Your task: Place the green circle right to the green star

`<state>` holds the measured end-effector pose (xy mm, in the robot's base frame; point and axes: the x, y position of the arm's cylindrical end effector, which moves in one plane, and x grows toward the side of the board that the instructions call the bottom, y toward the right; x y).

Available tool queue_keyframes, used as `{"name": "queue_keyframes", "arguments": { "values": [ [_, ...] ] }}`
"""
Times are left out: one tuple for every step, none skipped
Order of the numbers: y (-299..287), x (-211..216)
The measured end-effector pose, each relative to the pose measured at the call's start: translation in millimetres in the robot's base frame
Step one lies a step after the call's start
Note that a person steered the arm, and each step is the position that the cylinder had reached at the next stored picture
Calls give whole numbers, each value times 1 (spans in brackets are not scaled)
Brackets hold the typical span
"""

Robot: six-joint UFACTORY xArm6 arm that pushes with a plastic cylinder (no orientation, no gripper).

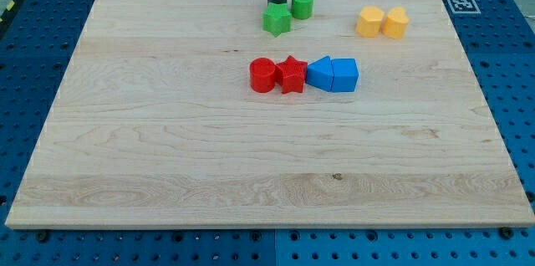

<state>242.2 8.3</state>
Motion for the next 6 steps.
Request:
{"name": "queue_keyframes", "arguments": {
  "values": [
    [3,-26],
    [40,-27],
    [45,-27],
    [45,-23],
    [45,-5],
    [45,13]
  ]
}}
